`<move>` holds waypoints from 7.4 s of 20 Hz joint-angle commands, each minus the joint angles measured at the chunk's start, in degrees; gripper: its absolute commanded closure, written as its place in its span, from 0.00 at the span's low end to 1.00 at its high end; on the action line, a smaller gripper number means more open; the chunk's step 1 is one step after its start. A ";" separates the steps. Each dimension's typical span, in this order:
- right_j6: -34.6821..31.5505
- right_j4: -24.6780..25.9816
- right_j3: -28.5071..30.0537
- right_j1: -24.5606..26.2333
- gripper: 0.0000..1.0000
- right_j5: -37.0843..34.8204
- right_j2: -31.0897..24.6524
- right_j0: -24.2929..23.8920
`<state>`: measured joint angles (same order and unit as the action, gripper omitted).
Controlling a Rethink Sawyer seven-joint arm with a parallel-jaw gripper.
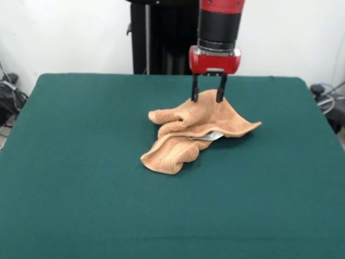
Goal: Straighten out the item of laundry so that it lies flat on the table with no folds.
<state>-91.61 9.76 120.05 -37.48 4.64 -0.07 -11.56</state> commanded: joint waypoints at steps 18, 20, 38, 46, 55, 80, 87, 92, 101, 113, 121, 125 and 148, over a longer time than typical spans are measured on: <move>-10.77 3.32 4.29 4.50 0.00 8.71 -2.54 1.63; -11.00 2.58 4.68 3.79 0.00 8.67 -1.68 2.72; -11.37 0.69 4.24 2.16 0.00 3.81 -1.93 3.18; -9.92 0.74 3.54 0.39 0.00 0.92 -2.51 3.08; -10.21 1.90 3.74 0.99 1.00 3.87 -2.40 2.87; -10.70 1.97 5.73 1.27 0.00 3.38 -4.11 0.86; -10.58 1.03 6.19 0.27 0.00 1.21 -4.18 0.94; -8.98 3.03 2.97 6.76 0.00 2.55 -5.69 -3.23; -4.03 2.52 -0.96 4.91 0.00 -6.78 -8.37 -6.21; -1.49 3.69 -8.60 6.12 0.00 -15.27 -11.03 -6.48; -5.72 0.99 -10.19 3.50 0.00 -17.79 -9.33 -1.59; -6.91 -0.41 -8.64 0.11 0.00 -19.31 -10.22 -1.11; -8.39 4.17 0.54 -0.83 1.00 -8.09 -15.92 -7.30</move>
<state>-91.61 12.29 116.13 -36.86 -7.31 -10.73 -17.07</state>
